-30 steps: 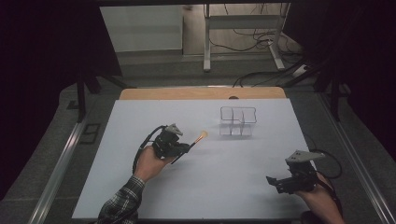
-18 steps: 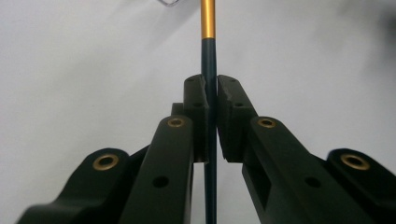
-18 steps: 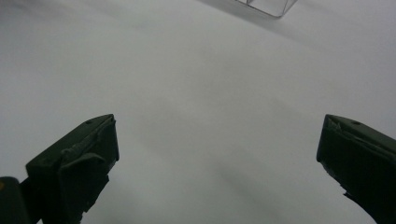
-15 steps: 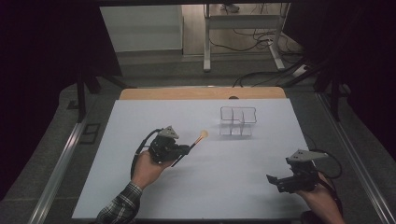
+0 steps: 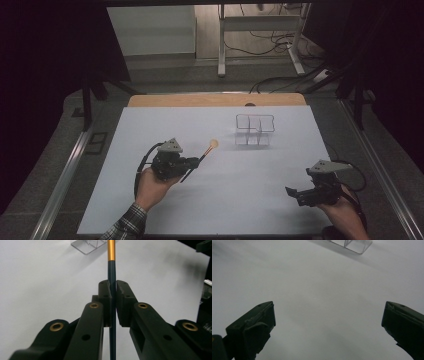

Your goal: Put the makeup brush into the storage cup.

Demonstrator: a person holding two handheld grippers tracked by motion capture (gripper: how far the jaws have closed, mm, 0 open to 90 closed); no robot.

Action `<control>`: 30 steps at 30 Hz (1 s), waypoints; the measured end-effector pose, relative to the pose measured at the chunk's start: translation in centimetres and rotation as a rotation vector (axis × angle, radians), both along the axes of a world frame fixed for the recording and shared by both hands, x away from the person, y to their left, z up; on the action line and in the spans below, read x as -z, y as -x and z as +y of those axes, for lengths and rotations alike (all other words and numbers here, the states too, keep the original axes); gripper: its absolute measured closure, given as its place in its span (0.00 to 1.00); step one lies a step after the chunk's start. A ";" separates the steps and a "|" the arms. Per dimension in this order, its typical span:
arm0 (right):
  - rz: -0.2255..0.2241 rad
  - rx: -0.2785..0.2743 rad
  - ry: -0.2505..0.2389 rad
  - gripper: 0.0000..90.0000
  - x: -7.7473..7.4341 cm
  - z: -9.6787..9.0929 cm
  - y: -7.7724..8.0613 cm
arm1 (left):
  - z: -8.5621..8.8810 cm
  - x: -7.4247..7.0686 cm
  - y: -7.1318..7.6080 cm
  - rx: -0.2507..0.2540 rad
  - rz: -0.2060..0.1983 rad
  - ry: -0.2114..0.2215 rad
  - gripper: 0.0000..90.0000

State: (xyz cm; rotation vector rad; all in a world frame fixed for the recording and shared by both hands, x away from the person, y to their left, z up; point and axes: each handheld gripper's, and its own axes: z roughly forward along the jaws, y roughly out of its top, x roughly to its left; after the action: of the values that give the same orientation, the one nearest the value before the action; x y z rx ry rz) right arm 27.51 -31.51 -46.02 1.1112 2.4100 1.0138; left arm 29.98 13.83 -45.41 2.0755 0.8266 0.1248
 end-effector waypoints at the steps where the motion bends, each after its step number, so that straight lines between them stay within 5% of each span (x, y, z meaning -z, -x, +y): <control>1: -0.002 -0.002 0.000 0.00 0.0 0.0 0.0 | 0.1 -0.1 0.1 -0.001 -0.005 0.003 0.93; 30: -0.024 -0.023 -0.059 0.00 -0.5 0.0 0.2 | 1.4 -0.8 3.5 -0.030 -0.069 0.086 0.93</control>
State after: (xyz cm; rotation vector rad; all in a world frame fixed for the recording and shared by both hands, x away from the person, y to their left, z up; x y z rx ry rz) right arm 27.32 -31.51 -45.53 1.0870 2.3939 1.1059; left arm 26.46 15.23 -44.66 1.9682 0.8069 0.1734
